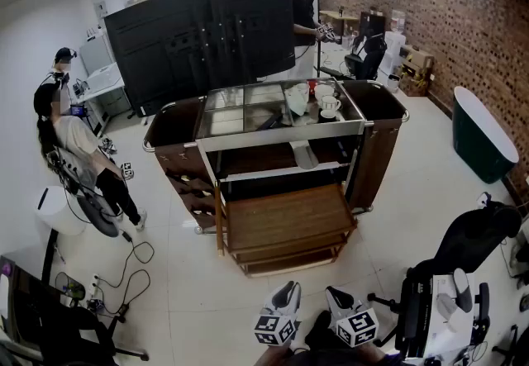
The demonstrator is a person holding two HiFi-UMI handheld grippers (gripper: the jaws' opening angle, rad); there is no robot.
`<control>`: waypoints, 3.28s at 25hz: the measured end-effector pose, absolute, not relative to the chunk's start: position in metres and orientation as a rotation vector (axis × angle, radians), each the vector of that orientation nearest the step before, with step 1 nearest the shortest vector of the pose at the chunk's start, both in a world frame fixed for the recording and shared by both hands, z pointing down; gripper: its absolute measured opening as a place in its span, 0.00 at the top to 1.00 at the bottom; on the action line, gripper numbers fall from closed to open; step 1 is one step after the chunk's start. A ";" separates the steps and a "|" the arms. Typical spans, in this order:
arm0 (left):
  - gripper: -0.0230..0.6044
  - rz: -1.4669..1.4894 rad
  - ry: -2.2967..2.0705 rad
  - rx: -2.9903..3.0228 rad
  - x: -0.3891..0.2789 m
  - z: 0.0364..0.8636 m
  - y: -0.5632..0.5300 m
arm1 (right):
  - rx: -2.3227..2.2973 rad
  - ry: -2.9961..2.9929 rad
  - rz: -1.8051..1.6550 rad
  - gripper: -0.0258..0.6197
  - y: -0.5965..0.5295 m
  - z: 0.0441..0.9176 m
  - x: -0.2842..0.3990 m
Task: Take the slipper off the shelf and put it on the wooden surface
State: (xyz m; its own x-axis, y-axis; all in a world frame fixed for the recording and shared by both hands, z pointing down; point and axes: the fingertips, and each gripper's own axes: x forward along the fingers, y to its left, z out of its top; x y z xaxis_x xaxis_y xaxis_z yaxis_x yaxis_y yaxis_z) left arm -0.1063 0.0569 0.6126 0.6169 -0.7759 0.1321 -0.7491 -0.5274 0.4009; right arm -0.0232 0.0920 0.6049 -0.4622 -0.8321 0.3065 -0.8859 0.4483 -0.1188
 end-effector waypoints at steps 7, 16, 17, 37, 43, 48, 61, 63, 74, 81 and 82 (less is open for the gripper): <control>0.86 0.038 -1.270 2.430 -0.050 0.624 -0.047 | 1.505 -2.522 0.402 0.96 0.027 0.605 0.041; 0.83 0.257 -1.365 2.445 0.021 0.631 -0.209 | 1.577 -2.577 0.407 0.96 -0.030 0.594 0.122; 0.81 0.278 -1.373 2.447 0.027 0.633 -0.224 | 1.590 -2.572 0.419 0.96 -0.032 0.595 0.129; 0.67 0.566 -1.479 2.327 0.086 0.730 -0.560 | 1.843 -2.305 0.614 0.96 -0.139 0.636 0.234; 0.68 0.615 -1.491 2.309 0.088 0.769 -0.637 | 1.776 -2.357 0.522 0.96 -0.229 0.625 0.224; 0.69 0.667 -1.482 2.261 0.082 0.793 -0.669 | 1.721 -2.377 0.497 0.96 -0.288 0.623 0.209; 0.94 0.498 -1.422 2.263 0.079 0.768 -0.598 | 1.710 -2.398 0.544 0.96 -0.263 0.632 0.203; 0.94 0.477 -1.407 2.262 0.082 0.765 -0.558 | 1.714 -2.402 0.540 0.96 -0.246 0.630 0.204; 0.94 0.431 -1.329 2.077 0.114 0.853 -0.360 | 1.722 -2.329 0.560 0.96 -0.145 0.636 0.214; 0.93 0.482 -1.265 1.984 0.137 0.906 -0.338 | 1.788 -2.236 0.537 0.96 -0.111 0.638 0.241; 0.93 0.469 -1.240 1.986 0.143 0.908 -0.337 | 1.798 -2.227 0.534 0.96 -0.109 0.637 0.245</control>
